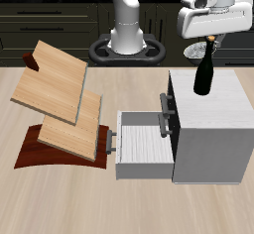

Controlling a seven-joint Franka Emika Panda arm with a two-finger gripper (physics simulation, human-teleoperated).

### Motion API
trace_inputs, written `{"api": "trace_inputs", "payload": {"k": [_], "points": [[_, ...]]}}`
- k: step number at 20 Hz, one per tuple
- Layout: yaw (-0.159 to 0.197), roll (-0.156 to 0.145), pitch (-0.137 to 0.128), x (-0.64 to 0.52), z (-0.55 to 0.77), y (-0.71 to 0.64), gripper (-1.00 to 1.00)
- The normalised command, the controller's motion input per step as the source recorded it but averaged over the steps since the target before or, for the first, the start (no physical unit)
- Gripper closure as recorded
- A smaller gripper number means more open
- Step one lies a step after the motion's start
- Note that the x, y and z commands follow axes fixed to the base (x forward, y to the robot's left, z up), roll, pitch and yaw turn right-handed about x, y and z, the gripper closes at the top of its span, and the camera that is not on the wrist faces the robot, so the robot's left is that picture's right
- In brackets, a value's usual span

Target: Place the bowl on top of the cabinet

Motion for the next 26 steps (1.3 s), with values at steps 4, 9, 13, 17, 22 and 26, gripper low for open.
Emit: {"api": "trace_inputs", "payload": {"k": [4,9,13,17,22,26], "points": [[0.044,-0.004,-0.015,0.19,-0.17,0.00,1.00],[-0.039,-0.026,0.056,0.20,-0.23,-0.10,1.00],[-0.065,-0.008,0.083,-0.01,-0.39,0.09,1.00],[-0.029,0.016,0.054,-0.14,-0.09,0.09,-1.00],[0.002,0.033,-0.017,-0.09,0.10,0.06,-1.00],[0.014,0.015,-0.017,-0.06,0.09,0.00,-1.00]]}}
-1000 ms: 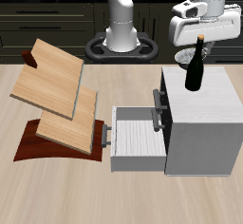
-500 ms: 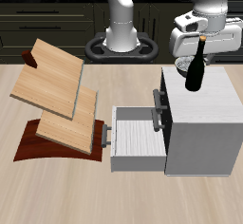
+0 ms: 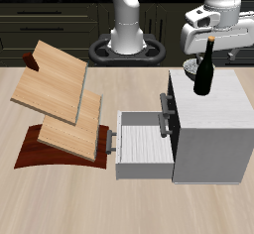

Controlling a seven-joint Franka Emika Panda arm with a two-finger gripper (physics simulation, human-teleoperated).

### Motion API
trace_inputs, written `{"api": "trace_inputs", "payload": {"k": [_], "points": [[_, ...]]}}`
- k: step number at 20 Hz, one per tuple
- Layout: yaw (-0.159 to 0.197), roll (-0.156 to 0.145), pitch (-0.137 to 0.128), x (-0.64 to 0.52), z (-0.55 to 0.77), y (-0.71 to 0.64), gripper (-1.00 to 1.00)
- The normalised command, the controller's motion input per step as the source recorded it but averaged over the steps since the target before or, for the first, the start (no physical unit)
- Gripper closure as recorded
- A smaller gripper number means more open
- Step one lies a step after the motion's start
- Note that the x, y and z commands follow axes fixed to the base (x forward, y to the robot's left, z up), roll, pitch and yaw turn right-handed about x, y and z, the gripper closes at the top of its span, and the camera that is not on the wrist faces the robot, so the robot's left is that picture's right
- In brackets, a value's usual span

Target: Place the bowl on top of the cabinet

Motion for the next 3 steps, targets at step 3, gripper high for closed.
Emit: {"api": "trace_inputs", "payload": {"k": [3], "points": [[0.010,0.030,-0.015,-0.19,0.14,-0.06,-1.00]]}}
